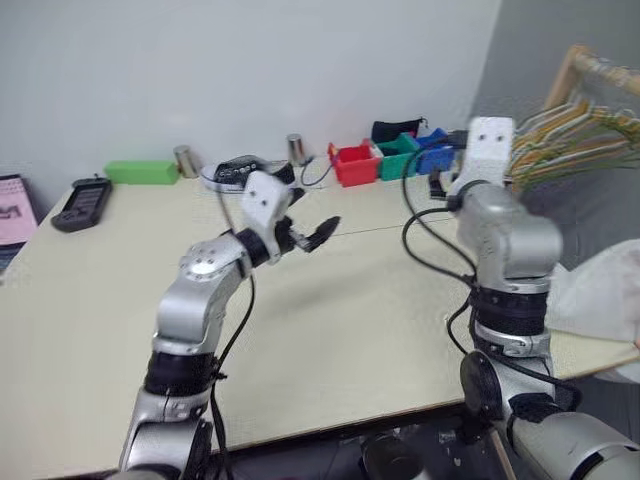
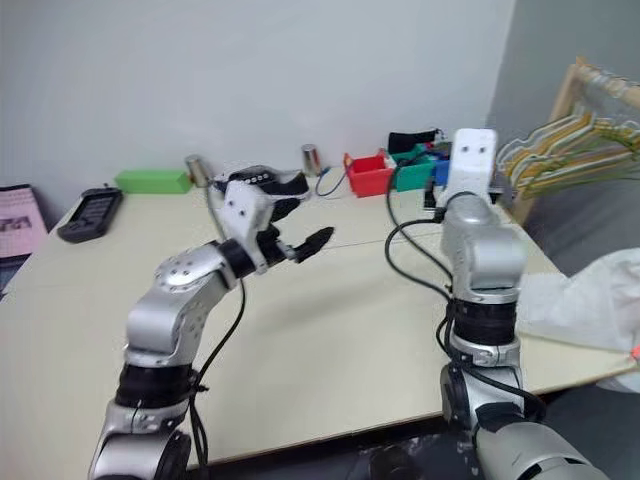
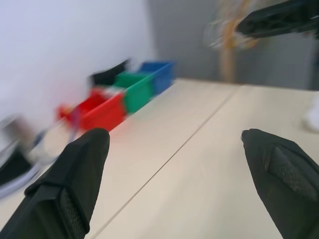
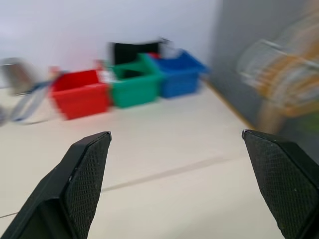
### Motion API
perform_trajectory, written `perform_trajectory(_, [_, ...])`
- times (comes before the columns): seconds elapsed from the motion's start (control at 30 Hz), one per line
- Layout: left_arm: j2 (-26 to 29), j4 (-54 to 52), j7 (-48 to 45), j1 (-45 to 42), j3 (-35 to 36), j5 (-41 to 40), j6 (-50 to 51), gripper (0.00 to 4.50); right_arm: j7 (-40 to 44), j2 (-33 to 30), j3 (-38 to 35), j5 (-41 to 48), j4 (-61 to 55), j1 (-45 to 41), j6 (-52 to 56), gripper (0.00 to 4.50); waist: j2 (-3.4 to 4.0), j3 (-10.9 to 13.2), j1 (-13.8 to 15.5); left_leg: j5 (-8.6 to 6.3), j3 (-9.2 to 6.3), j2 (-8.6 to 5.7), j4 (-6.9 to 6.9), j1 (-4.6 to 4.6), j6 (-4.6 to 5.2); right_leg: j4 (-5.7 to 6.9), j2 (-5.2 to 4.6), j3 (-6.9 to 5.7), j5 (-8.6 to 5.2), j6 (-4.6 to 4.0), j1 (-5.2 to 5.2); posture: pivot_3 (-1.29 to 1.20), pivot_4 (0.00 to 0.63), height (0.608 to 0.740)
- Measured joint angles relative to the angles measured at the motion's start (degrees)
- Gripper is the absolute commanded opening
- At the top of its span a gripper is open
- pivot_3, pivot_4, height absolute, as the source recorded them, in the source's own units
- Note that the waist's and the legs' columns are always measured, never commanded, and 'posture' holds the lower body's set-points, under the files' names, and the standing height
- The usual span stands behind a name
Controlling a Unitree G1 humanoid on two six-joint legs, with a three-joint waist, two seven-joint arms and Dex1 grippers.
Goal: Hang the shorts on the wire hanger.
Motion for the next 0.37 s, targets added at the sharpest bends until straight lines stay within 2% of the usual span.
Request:
perform_trajectory(0.2, [-2.86,-6.63,11.09,9.74,4.24,1.62,2.91,4.50,6.90,1.79,6.14,0.92,4.81,9.54,-11.79,4.46,-0.38,-0.01,7.63,-0.04,-0.24,0.02,0.03,-0.26,-0.08,0.00,0.02,-0.05,0.02,-0.03,-0.26,-0.08,0.000,0.740])
perform_trajectory(0.37, [-5.13,-6.24,16.77,14.27,7.52,2.24,2.81,4.50,7.12,1.81,5.43,0.90,7.58,13.91,-13.86,4.46,-0.41,0.01,13.02,-0.02,-0.32,-0.04,0.16,-0.74,-0.10,0.02,0.03,-0.12,0.19,-0.32,-0.89,-0.08,0.003,0.740])
